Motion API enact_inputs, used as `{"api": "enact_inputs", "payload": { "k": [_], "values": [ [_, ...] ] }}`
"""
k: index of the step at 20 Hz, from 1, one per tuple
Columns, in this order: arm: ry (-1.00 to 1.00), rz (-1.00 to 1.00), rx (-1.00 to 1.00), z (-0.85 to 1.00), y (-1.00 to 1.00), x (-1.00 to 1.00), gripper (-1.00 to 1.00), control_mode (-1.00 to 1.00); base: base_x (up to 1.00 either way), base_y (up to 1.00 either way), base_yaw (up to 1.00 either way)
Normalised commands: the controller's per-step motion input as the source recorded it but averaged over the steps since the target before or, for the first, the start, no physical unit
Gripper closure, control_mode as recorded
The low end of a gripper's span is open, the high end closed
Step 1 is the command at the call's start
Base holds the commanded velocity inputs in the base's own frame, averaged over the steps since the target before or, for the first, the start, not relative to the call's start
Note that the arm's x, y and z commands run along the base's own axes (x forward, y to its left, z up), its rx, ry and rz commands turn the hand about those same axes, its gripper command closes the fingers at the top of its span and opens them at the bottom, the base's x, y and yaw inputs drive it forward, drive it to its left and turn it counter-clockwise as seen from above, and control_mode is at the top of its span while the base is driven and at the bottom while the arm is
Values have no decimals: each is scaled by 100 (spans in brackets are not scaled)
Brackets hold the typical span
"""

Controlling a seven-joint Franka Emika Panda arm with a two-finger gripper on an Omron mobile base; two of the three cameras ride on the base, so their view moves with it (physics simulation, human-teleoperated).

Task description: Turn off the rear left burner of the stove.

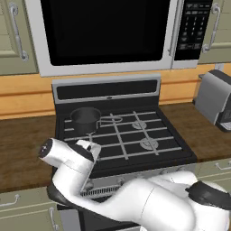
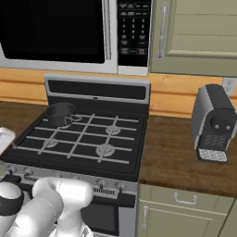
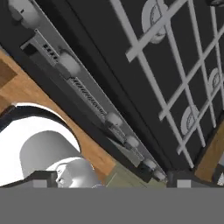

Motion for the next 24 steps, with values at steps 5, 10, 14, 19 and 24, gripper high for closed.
{"api": "enact_inputs", "payload": {
  "k": [5,10,14,19,24],
  "values": [
    [17,39,-41,-100,39,1,-100,-100,0,0,0],
    [3,30,-36,-89,10,0,-100,-100,0,0,0],
    [0,26,-23,-55,0,0,-100,-100,0,0,0],
    [-10,14,-25,-31,0,0,-100,-100,0,0,0],
    [-12,16,-24,-27,-1,1,-100,-100,0,0,0]
  ]
}}
